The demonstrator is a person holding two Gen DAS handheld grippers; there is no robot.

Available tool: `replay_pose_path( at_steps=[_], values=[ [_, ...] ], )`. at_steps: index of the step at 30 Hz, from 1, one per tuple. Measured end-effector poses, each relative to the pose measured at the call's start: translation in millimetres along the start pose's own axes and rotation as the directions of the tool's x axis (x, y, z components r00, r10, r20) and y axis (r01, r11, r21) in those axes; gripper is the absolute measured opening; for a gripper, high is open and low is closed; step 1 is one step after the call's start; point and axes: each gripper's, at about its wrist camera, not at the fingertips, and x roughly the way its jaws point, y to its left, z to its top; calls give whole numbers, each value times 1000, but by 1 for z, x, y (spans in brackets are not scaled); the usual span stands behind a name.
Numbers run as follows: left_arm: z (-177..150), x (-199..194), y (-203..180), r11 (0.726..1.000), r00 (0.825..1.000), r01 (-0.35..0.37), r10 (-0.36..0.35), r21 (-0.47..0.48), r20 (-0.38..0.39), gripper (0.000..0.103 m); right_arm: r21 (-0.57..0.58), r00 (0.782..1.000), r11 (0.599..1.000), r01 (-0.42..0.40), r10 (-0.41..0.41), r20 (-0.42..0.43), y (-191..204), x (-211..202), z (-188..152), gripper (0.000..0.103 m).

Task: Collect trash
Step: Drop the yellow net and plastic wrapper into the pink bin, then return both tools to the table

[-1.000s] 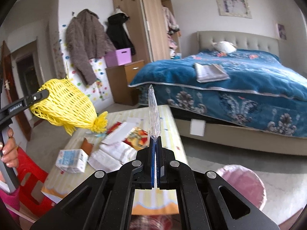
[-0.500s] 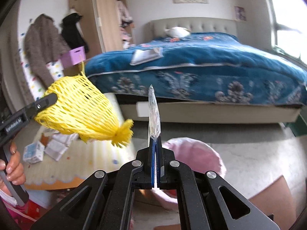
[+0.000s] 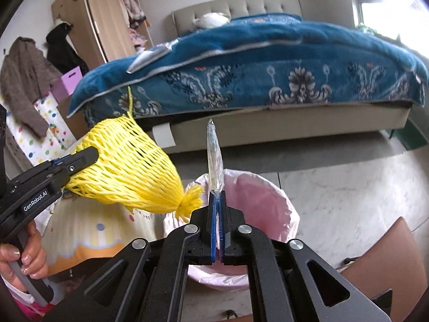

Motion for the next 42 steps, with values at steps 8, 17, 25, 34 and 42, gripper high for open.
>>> replay_pose_path(
  at_steps=[8, 17, 25, 34, 42],
  values=[
    [1, -11, 21, 996, 1000, 11, -11, -90, 8, 64, 45, 998, 999, 10, -8, -60, -13, 6, -7, 38],
    [-22, -73, 51, 988, 996, -61, 69, -142, 54, 65, 4, 999, 999, -32, 32, -6, 16, -23, -7, 38],
    [-57, -138, 86, 962, 970, -213, 229, -169, 81, 68, -106, 994, 989, -105, 107, 16, 82, -46, -12, 38],
    [-102, -203, 154, 868, 904, -396, 425, -298, 37, 84, -237, 979, 951, -199, 204, -4, 160, -52, -21, 49],
    [-155, -251, 214, 729, 811, -552, 582, -404, -57, 90, -361, 955, 887, -288, 293, -44, 234, -44, -28, 54]
  ],
)
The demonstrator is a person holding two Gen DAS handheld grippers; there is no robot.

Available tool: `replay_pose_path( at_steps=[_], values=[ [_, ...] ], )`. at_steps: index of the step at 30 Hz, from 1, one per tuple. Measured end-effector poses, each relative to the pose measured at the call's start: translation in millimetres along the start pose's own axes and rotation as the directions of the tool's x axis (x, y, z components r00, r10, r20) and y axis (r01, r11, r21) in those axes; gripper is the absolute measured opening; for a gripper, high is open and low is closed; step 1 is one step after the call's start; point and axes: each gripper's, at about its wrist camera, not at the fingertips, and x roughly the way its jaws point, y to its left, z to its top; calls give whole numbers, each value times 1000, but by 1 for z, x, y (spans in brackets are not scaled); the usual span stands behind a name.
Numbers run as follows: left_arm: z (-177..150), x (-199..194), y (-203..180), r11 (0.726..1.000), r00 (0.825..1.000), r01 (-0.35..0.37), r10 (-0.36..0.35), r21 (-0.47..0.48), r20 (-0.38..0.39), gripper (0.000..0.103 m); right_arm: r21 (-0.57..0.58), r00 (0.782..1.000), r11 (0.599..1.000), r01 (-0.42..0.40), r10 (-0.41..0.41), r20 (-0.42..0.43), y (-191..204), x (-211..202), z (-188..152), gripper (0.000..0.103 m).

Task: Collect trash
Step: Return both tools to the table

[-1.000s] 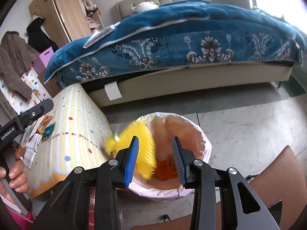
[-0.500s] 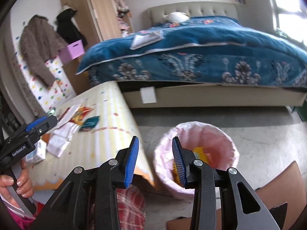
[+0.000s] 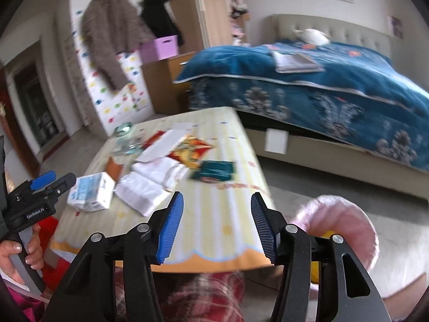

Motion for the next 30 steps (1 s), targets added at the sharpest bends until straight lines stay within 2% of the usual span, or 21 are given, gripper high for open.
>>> replay_pose_path(
  at_steps=[2, 5, 11, 15, 21, 25, 30],
  values=[
    [-5, 1, 20, 999, 999, -41, 40, -26, -13, 90, -30, 999, 999, -34, 34, -7, 16, 10, 4, 54],
    [-16, 4, 41, 997, 998, -60, 58, -48, -33, 90, -58, 997, 996, -70, 69, -22, 33, 21, 6, 54],
    [-37, 15, 59, 996, 994, -57, 50, -69, -94, 89, -75, 994, 992, -103, 100, -52, 51, 37, 3, 54],
    [-42, 27, 60, 998, 994, -29, 23, -62, -107, 79, -70, 994, 993, -95, 90, -69, 51, 43, 1, 54],
    [-43, 42, 54, 998, 990, 30, -37, -48, -136, 73, -57, 994, 995, -83, 78, -75, 40, 43, -1, 54],
    [-44, 40, 44, 994, 985, 104, -106, -21, -134, 67, -50, 994, 995, -82, 78, -77, 35, 44, -1, 54],
    [-48, 36, 26, 976, 963, 218, -211, 24, -166, 63, -51, 994, 995, -89, 86, -69, 35, 41, -1, 54]
  ],
)
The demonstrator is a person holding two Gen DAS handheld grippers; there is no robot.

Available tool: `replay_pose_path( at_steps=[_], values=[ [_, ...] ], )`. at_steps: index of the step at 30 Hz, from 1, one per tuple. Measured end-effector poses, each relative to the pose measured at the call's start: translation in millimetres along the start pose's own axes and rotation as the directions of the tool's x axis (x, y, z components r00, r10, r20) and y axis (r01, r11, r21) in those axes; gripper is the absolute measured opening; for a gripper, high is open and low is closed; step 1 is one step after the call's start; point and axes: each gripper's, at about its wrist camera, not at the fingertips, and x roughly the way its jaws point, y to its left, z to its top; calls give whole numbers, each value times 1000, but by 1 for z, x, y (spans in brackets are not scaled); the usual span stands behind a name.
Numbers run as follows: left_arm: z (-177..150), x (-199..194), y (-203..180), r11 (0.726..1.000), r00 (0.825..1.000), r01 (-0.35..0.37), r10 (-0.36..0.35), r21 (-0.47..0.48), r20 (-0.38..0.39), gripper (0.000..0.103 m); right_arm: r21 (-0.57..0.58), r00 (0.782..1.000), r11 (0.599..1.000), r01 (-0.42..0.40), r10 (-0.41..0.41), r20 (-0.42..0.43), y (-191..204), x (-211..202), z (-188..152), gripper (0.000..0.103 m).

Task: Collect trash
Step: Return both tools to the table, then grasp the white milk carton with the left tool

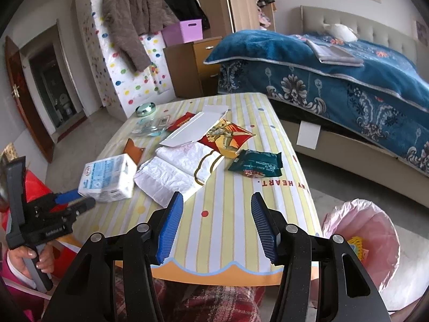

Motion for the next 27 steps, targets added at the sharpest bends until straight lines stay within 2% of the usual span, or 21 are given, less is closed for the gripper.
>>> replay_pose_path(
  at_steps=[3, 4, 5, 6, 7, 8, 11, 14, 16, 23, 27],
  values=[
    [-3, -2, -14, 998, 998, 58, -58, 37, -14, 63, 5, 1000, 1000, -2, 2, 6, -3, -2, -1, 54],
    [-4, -3, -17, 998, 999, 45, -44, 46, -11, 66, 6, 1000, 1000, -1, 1, 6, -3, -2, -1, 54],
    [-3, -3, -19, 999, 1000, 13, -12, 49, -7, 72, 8, 1000, 1000, 0, 0, 7, -4, -3, -1, 54],
    [-2, -4, -19, 999, 1000, -26, 26, 47, 2, 89, 10, 1000, 1000, 2, -2, 8, -5, -4, -1, 54],
    [-1, -4, -17, 997, 998, -62, 62, 43, 15, 96, 12, 1000, 1000, 3, -3, 8, -6, -4, -1, 54],
    [1, -4, -15, 993, 993, -113, 112, 41, 37, 96, 14, 1000, 1000, 4, -4, 8, -8, -4, -1, 54],
    [7, 3, -8, 982, 983, -182, 181, 55, 36, 96, 20, 1000, 1000, 0, 0, 3, -11, -4, -2, 54],
    [11, 14, -7, 973, 980, -199, 198, 117, 23, 96, 17, 1000, 1000, -2, 2, -1, -12, -4, -3, 61],
    [12, 17, -6, 970, 981, -195, 193, 143, 24, 96, 13, 1000, 1000, 3, -3, -3, -13, -3, -4, 65],
    [25, 31, -9, 964, 989, -146, 142, 222, 33, 96, 11, 1000, 1000, 20, -19, -21, -15, 3, -4, 66],
    [32, 39, -8, 964, 998, -66, 66, 258, 10, 96, 9, 999, 999, 35, -34, -26, -16, 3, -4, 66]
  ],
)
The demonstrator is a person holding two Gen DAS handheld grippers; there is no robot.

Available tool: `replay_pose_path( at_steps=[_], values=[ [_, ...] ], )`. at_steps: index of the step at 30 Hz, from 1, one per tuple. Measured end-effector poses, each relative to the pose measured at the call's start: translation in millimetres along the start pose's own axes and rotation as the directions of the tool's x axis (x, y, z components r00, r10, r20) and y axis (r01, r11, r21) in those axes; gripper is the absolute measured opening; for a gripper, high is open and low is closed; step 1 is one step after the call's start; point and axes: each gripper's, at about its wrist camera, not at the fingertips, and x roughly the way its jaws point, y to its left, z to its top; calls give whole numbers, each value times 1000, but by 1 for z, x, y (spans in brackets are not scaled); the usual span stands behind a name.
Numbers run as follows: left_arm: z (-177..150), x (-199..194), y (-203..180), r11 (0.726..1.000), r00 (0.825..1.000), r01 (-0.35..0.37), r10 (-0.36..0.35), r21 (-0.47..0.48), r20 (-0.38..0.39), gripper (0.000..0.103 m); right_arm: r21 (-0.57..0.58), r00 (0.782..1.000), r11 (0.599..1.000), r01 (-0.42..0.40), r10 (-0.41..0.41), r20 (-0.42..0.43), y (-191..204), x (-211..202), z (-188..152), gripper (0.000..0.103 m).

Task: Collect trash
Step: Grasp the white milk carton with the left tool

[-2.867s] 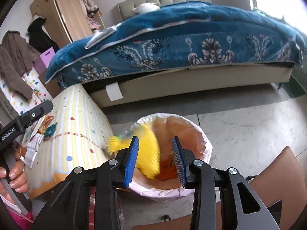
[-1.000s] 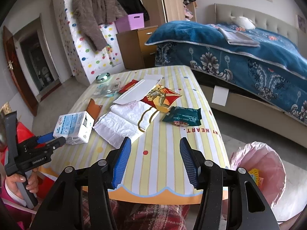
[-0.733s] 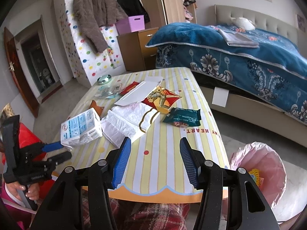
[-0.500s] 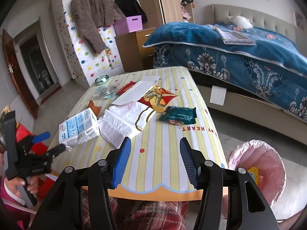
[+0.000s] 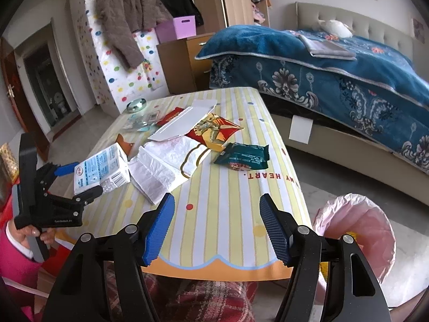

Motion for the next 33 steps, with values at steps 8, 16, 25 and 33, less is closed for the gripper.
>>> replay_pose_path(
  at_steps=[8, 16, 25, 33],
  values=[
    [-15, -18, -8, 999, 999, 46, -45, -24, 29, 79, 5, 1000, 1000, 2, -2, -5, 1, 1, 0, 67],
    [-38, -36, -31, 998, 999, 53, -53, 18, -12, 93, -18, 1000, 999, -27, 27, -3, 12, 2, -1, 68],
    [-15, -12, -37, 999, 999, -35, 36, 16, -37, 96, -9, 1000, 1000, -19, 19, 7, 8, -4, -4, 68],
    [-7, -13, -44, 999, 999, -44, 44, -14, -12, 78, 10, 1000, 1000, -19, 19, 2, -3, -5, -7, 68]
  ],
)
